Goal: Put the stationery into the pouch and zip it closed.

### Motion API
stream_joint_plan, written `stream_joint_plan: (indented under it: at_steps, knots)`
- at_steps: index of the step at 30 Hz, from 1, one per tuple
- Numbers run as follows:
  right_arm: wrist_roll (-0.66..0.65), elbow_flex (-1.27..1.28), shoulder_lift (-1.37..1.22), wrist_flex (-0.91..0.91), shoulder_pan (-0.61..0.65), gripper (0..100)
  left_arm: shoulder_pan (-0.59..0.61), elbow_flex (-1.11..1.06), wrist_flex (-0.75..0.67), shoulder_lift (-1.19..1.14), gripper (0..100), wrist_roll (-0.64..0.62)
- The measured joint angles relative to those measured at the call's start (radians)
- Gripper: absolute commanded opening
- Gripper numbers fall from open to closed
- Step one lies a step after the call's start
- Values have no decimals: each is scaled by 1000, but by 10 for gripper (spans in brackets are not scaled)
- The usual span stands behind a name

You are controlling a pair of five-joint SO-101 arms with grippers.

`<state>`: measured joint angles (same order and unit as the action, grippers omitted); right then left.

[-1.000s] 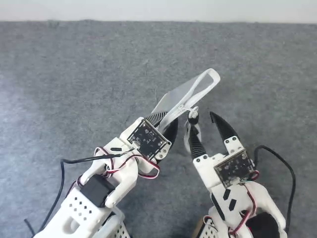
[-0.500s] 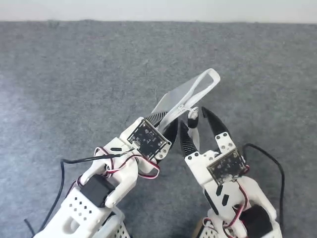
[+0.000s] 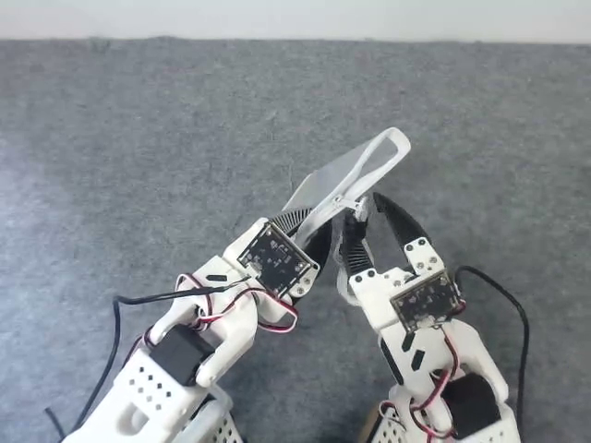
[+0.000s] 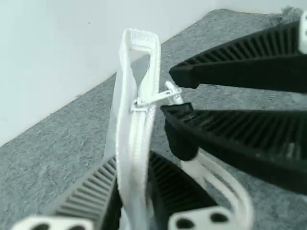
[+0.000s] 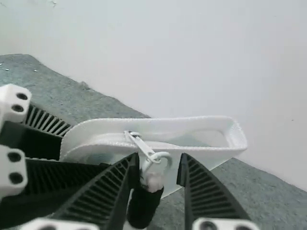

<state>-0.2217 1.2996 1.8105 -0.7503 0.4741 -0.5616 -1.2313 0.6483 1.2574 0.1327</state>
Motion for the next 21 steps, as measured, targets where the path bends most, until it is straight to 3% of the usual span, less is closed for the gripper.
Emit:
stream_joint_plan:
  at_steps: [4,16,21]
  knots:
    - [2,0,0,2,-9,61,0,0,0,0,9,0]
    - [2,-2,-5,2,-60,38,0,0,0,0,9,0]
    - [2,-66,-146,2,-94,8,0,0,0,0,9,0]
